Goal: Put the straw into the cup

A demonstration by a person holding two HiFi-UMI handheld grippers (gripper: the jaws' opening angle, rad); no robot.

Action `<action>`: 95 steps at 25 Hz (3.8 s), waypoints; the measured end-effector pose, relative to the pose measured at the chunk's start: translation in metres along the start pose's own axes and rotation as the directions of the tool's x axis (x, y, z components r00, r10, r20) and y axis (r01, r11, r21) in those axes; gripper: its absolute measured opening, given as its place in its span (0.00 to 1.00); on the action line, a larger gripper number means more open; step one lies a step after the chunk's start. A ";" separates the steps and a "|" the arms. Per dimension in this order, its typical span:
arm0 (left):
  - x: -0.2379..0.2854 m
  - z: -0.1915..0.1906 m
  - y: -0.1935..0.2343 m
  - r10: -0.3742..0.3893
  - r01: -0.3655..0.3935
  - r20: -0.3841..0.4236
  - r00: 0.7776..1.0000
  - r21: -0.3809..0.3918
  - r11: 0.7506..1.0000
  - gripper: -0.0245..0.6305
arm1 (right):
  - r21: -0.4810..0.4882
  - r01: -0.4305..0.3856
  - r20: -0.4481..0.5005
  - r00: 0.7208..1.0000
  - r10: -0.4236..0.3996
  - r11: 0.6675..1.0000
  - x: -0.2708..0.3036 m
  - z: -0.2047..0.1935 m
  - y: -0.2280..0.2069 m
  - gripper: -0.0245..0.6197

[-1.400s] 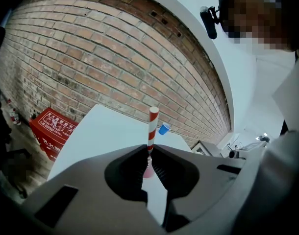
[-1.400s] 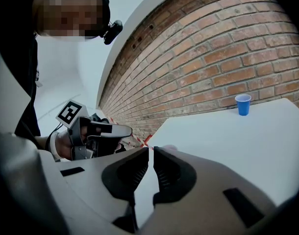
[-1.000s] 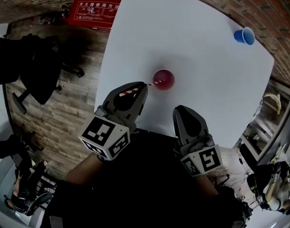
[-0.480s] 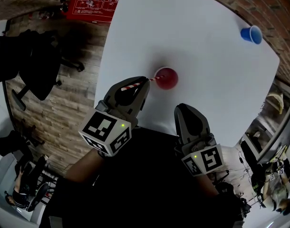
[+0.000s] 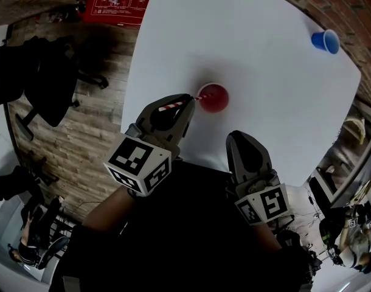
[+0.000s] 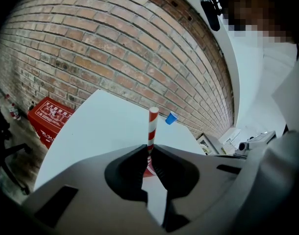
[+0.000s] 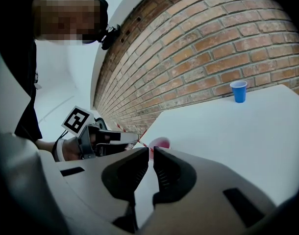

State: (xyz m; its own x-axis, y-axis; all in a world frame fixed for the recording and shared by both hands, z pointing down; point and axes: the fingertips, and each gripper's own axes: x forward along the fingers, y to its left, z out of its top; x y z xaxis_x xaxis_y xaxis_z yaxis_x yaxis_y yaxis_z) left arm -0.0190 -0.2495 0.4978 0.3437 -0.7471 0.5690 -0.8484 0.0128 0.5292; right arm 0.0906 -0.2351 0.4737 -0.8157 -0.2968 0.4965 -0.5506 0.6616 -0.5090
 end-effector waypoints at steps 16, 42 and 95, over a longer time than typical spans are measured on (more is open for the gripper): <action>0.010 -0.006 -0.005 0.005 -0.004 -0.031 1.000 0.025 1.000 0.10 | 0.013 0.016 0.004 1.000 -0.016 1.000 -0.006 -0.001 -0.009 0.12; 0.005 -0.017 -0.013 0.043 -0.034 -0.079 0.996 0.113 0.993 0.21 | 0.023 0.021 0.049 0.999 -0.022 1.000 -0.024 0.001 -0.002 0.12; -0.134 0.007 -0.067 0.077 -0.094 0.170 0.982 0.096 0.991 0.21 | -0.169 -0.063 0.130 0.988 0.086 0.984 -0.083 0.026 0.073 0.12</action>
State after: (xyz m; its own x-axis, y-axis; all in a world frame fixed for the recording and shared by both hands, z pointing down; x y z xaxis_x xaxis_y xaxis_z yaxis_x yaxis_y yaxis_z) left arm -0.0111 -0.1549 0.3819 0.2040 -0.8461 0.4924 -0.9116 0.0192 0.4106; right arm 0.1137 -0.1799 0.3772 -0.8762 -0.3259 0.3549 -0.4598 0.7861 -0.4131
